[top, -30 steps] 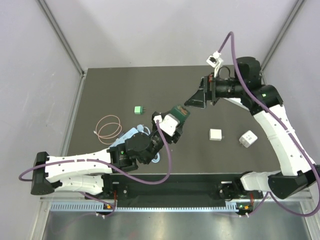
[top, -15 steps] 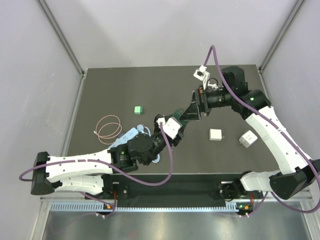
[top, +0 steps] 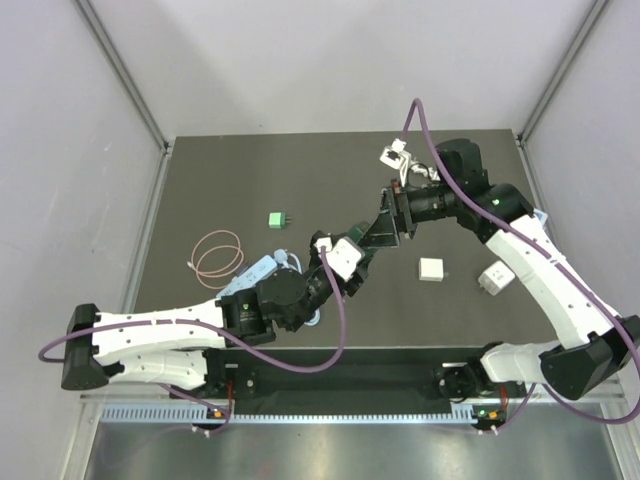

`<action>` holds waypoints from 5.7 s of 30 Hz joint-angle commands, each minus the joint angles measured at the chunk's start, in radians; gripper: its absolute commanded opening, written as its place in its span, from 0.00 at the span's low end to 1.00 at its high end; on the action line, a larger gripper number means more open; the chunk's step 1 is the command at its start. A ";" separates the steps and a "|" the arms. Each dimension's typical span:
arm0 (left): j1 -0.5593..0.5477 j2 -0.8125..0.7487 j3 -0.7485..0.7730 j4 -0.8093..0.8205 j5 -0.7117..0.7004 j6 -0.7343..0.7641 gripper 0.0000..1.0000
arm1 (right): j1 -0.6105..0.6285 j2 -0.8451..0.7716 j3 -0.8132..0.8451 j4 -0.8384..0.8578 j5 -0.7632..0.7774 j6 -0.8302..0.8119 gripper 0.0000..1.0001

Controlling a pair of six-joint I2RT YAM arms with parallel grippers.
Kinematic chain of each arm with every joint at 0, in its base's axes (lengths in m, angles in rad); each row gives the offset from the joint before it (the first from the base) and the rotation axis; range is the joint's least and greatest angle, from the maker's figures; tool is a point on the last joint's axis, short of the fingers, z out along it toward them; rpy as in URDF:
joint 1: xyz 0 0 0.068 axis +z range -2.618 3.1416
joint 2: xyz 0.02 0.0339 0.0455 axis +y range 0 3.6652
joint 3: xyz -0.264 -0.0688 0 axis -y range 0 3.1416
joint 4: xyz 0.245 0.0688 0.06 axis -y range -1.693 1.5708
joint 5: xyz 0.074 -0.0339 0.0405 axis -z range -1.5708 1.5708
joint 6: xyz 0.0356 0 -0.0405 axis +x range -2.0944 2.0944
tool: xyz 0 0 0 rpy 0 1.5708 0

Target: Insert the plug

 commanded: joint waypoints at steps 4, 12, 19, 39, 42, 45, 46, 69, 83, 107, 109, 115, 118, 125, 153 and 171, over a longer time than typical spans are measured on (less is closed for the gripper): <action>0.000 -0.034 0.019 0.058 0.019 -0.012 0.00 | 0.012 -0.031 0.016 0.033 0.020 -0.010 0.79; 0.000 -0.057 0.010 0.038 0.013 -0.030 0.00 | 0.011 -0.009 0.050 0.028 0.023 -0.010 0.79; 0.000 -0.048 0.022 0.026 0.016 -0.026 0.00 | 0.012 -0.018 0.007 0.053 0.009 0.010 0.75; 0.170 -0.118 0.196 -0.314 0.524 -0.470 0.00 | -0.029 -0.175 0.025 0.192 -0.066 -0.198 0.95; 0.322 -0.117 0.213 -0.313 0.785 -0.588 0.00 | -0.028 -0.227 -0.015 0.207 -0.098 -0.316 0.96; 0.455 -0.095 0.240 -0.310 0.997 -0.689 0.00 | -0.028 -0.357 -0.177 0.365 -0.109 -0.442 0.98; 0.498 -0.086 0.257 -0.307 1.037 -0.708 0.00 | -0.026 -0.389 -0.214 0.404 -0.127 -0.536 0.98; 0.522 0.121 0.299 -0.052 1.714 -0.932 0.00 | -0.037 -0.334 -0.182 0.229 -0.438 -1.114 0.97; 0.522 0.165 0.352 -0.109 1.755 -0.891 0.00 | -0.037 -0.448 -0.315 0.552 -0.541 -0.726 0.99; 0.502 0.215 0.360 -0.006 1.783 -0.972 0.22 | -0.002 -0.350 -0.283 0.631 -0.524 -0.562 0.31; 0.502 0.213 0.351 -0.014 1.760 -0.955 0.57 | -0.002 -0.351 -0.280 0.652 -0.517 -0.568 0.00; 0.515 0.185 0.326 -0.029 1.712 -0.911 0.98 | -0.005 -0.359 -0.276 0.652 -0.478 -0.557 0.00; 0.532 0.175 0.311 -0.038 1.692 -0.902 0.98 | -0.037 -0.336 -0.231 0.564 -0.454 -0.569 0.00; 0.661 0.112 0.288 -0.111 1.620 -0.866 0.98 | -0.074 -0.285 -0.101 0.268 -0.370 -0.743 0.00; 0.755 -0.083 0.045 -0.545 0.598 -0.529 0.98 | -0.388 0.425 0.326 -0.030 0.612 -0.927 0.00; 0.752 -0.054 0.059 -0.551 0.580 -0.464 0.98 | -0.657 0.874 0.694 -0.217 0.414 -1.214 0.00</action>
